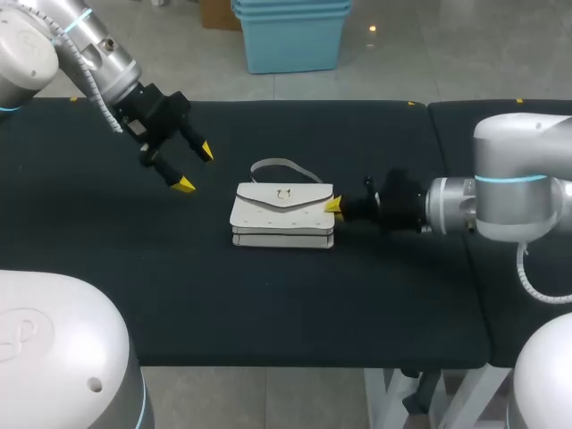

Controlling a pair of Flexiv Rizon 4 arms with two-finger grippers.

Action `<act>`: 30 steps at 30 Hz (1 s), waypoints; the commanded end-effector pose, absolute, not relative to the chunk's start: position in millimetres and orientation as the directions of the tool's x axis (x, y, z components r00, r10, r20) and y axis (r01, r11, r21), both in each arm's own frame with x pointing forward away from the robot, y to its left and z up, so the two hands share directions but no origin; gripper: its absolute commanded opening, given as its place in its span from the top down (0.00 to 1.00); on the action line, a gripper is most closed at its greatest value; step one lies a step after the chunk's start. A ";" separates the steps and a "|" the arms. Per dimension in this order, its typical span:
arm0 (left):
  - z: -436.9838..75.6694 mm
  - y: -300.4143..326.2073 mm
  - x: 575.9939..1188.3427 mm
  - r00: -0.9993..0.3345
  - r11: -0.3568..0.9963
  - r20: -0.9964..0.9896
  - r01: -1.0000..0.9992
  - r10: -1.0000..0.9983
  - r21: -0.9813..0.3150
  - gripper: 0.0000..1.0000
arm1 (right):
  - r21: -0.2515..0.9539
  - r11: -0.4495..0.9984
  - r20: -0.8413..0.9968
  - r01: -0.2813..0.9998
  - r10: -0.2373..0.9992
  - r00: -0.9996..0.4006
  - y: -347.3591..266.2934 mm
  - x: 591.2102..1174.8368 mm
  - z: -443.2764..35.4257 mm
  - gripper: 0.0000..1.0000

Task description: Pick up the bag, open it, inspect its contents, close it, and place it on the opposite side

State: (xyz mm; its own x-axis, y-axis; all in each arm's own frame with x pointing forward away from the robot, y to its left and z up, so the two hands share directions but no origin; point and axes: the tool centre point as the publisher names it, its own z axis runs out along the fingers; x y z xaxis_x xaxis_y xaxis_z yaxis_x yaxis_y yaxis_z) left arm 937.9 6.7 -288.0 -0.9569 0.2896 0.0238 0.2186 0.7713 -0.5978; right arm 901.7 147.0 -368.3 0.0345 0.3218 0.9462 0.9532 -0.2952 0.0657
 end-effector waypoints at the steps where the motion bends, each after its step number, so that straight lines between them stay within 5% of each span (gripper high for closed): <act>1: -289.0 6.6 937.9 -0.957 0.770 0.022 0.219 0.289 -0.599 0.00 | 0.058 -0.297 0.949 0.953 0.314 0.040 145.4 903.2 -369.4 0.29; 2: -289.0 6.6 937.9 -0.957 0.770 0.022 0.219 0.289 -0.599 0.00 | 0.058 -0.298 0.949 0.953 0.314 0.041 144.1 903.2 -368.9 0.00; 14: -289.0 6.6 937.9 -0.957 0.770 0.022 0.219 0.289 -0.599 0.00 | 0.132 -0.275 0.915 0.952 0.404 -0.010 102.5 899.7 -343.0 0.00; 30: -289.0 6.6 937.9 -0.957 0.770 0.022 0.219 0.289 -0.599 0.00 | 0.482 0.113 0.576 0.869 0.706 -0.411 63.5 901.2 -290.3 0.00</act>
